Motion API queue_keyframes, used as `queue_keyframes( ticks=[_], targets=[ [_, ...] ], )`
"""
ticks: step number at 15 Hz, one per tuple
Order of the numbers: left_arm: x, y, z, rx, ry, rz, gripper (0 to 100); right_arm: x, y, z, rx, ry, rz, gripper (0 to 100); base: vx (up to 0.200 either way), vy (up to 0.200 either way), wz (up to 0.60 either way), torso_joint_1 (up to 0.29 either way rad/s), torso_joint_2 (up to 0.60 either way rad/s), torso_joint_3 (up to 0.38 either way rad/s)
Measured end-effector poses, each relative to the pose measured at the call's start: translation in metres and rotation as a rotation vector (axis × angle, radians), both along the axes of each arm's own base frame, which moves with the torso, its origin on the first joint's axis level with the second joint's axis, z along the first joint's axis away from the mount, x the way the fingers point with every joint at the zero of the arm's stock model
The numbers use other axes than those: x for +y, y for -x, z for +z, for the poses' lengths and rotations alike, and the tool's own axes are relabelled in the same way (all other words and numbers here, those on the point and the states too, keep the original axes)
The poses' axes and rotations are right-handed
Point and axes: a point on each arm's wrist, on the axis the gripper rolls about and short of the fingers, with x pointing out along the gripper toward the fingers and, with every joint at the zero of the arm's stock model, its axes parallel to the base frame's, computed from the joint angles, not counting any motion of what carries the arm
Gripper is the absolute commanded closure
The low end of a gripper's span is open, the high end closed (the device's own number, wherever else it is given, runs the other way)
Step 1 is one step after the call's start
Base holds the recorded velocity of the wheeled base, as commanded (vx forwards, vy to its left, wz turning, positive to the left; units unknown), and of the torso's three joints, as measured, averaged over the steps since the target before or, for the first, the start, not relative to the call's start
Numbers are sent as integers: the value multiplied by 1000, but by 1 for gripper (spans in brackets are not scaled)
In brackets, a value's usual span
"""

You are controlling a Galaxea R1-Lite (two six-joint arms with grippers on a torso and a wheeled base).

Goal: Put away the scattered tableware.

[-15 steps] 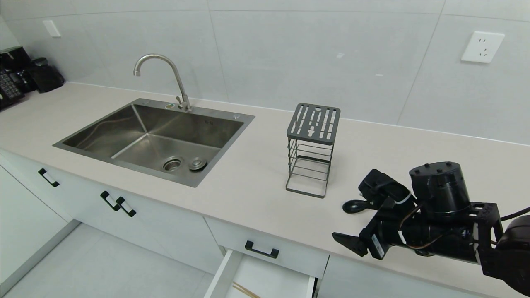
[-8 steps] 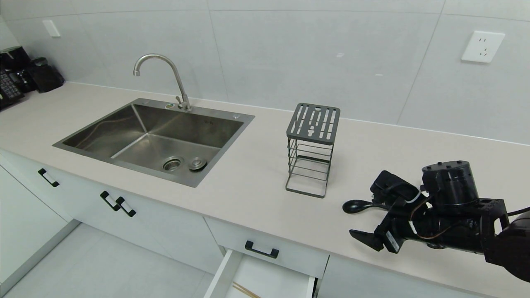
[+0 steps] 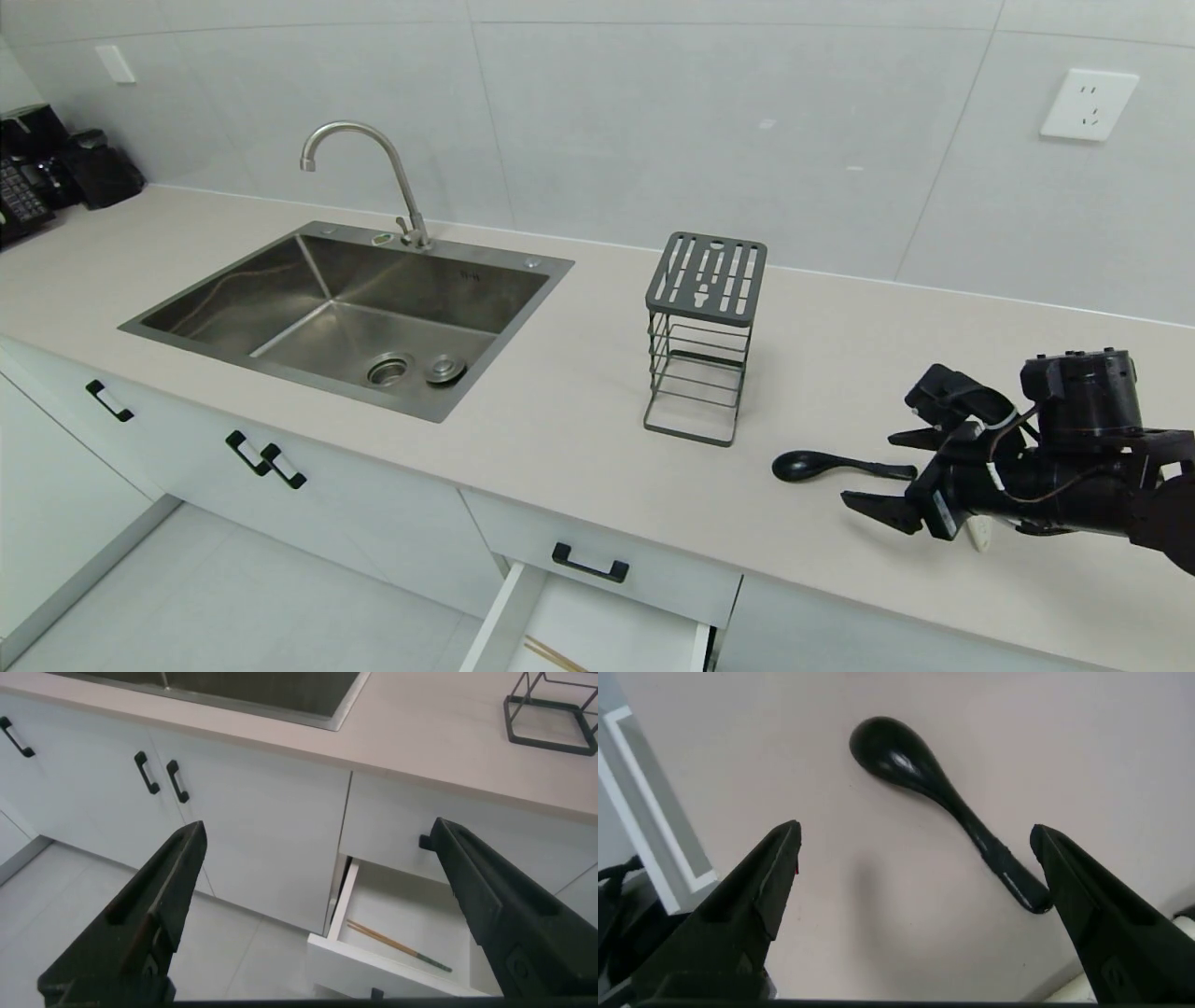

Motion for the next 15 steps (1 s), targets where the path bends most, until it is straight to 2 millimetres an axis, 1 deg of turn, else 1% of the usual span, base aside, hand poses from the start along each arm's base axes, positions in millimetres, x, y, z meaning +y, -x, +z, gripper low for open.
queue_keyframes(
  ticks=[3, 5, 9, 15],
  targets=[
    [0, 0, 0, 0, -1, 0, 0, -6, -6, -8, 29, -6, -13, 0, 0, 0, 0, 0, 0, 0],
    [0, 0, 0, 0, 0, 0, 0, -6, -13, -11, 48, -24, -35, 0, 0, 0, 0, 0, 0, 0],
    [0, 0, 0, 0, 0, -1, 0, -3, -30, -16, 36, -47, -63, 0, 0, 0, 0, 0, 0, 0],
    [0, 0, 0, 0, -1, 0, 0, -1, -44, -30, 55, -35, -67, 0, 0, 0, 0, 0, 0, 0]
  ],
)
